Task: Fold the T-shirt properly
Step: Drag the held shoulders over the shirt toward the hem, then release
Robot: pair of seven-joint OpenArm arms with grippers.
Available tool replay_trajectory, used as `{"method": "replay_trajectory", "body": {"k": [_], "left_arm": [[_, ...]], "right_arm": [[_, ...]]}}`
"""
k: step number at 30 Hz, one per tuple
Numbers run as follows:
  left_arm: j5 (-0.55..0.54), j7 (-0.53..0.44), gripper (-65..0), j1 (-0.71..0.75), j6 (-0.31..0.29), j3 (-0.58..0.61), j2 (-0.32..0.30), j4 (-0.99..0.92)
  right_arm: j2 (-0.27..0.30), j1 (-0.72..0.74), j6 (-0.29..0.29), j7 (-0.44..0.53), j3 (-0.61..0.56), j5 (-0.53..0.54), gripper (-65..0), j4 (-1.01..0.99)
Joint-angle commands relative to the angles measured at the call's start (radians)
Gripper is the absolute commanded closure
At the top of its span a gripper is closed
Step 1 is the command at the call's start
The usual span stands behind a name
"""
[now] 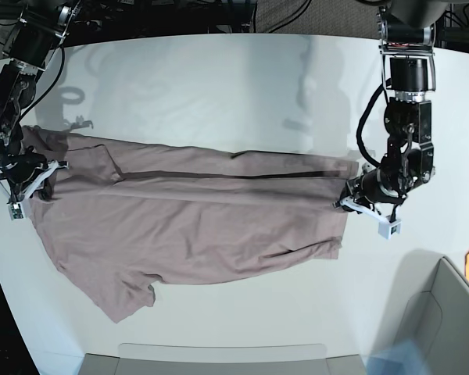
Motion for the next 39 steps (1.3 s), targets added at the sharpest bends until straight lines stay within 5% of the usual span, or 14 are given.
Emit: {"method": "replay_trajectory", "body": {"k": [1, 14, 19, 22, 39], "left_arm": [[-0.008, -0.05, 0.0, -0.034, -0.003, 0.008, -0.011, 0.017], [-0.008, -0.146, 0.0, -0.108, 0.003, 0.057, -0.007, -0.133], [-0.008, -0.149, -10.2, -0.103, 0.003, 0.056, -0.01, -0.131], [-0.008, -0.149, -9.9, -0.103, 0.003, 0.048, -0.013, -0.125], [-0.008, -0.139, -7.5, 0.012, 0.002, -0.023, -0.057, 0.166]], "right_arm": [[0.029, 0.037, -0.001, 0.022, 0.001, 0.01, 0.0, -0.001], [0.034, 0.157, -0.003, 0.18, -0.075, -0.07, -0.1, -0.234], [0.032, 0.157, -0.003, 0.184, -0.076, -0.069, -18.4, -0.227], [0.037, 0.176, -0.003, 0.184, -0.07, -0.067, -22.3, -0.227], [0.135, 0.13, -0.003, 0.128, -0.021, 0.036, -22.6, -0.136]]}}
